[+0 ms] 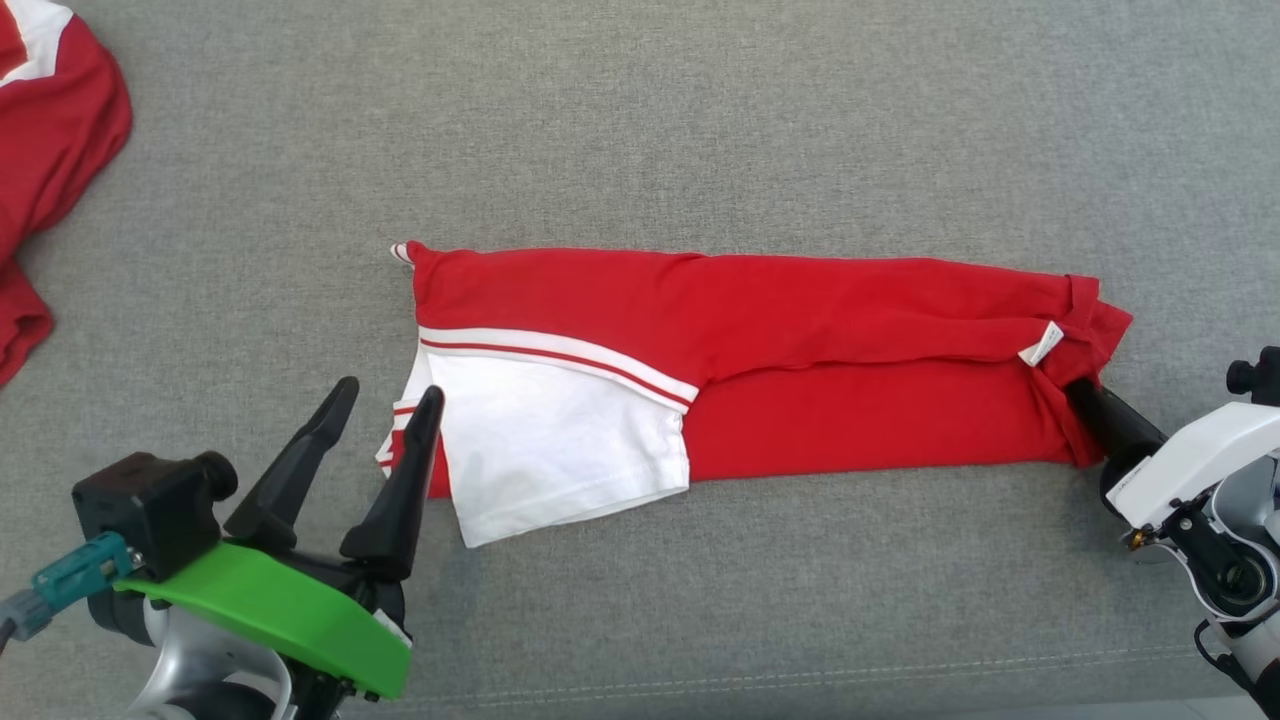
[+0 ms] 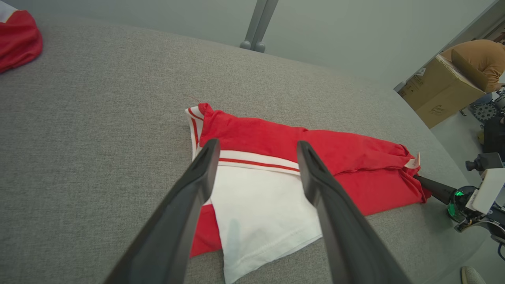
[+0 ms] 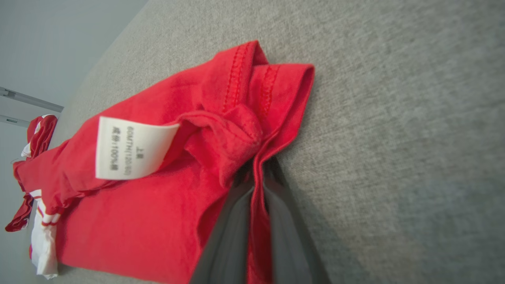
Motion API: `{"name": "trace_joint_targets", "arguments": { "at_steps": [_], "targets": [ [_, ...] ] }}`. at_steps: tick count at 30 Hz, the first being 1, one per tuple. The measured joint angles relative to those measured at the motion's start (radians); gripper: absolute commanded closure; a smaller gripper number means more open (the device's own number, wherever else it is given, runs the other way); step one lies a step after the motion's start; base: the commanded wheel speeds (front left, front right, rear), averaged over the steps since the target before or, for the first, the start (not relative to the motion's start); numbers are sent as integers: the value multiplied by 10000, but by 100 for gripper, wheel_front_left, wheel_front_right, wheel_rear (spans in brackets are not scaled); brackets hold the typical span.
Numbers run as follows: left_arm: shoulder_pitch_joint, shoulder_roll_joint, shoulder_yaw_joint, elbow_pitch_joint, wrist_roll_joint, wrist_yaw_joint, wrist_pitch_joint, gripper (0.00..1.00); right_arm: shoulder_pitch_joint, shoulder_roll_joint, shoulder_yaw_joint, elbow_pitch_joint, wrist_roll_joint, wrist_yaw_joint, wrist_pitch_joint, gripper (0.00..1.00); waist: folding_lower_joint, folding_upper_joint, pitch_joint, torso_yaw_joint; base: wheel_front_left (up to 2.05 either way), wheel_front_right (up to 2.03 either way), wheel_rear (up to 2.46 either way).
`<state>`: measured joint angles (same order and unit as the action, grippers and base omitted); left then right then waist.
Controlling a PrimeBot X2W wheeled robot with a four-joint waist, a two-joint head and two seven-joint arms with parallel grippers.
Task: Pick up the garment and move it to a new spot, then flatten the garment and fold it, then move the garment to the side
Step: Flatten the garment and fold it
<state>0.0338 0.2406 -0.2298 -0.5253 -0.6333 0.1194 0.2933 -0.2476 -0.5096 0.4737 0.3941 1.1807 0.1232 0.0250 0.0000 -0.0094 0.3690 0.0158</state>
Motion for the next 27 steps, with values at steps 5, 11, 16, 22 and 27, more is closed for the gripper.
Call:
{"name": "trace_joint_targets", "arguments": {
  "at_steps": [5,11,16,22,27],
  "targets": [
    [-6,-77,-155,236,0,-17,-98,0,-14,-21,-119,10,284,2,21,100,0,0,-39,126,0,0,0],
    [-5,-105,-67,305,0,-17,-217,0,-78,-25,-380,-10,654,2,38,100,1,1,-142,166,0,0,0],
    [-4,-121,-42,313,0,-17,-230,0,-77,-286,-550,-8,941,2,125,100,0,0,-209,81,0,0,0],
    [0,-119,-17,313,0,-17,-230,0,-62,-763,-953,-8,1237,12,207,100,1,0,-257,-108,0,0,0],
    [3,-96,33,270,4,-17,-228,0,21,-1294,-1375,10,1578,12,290,100,0,0,-264,-282,0,0,0]
  ]
}}
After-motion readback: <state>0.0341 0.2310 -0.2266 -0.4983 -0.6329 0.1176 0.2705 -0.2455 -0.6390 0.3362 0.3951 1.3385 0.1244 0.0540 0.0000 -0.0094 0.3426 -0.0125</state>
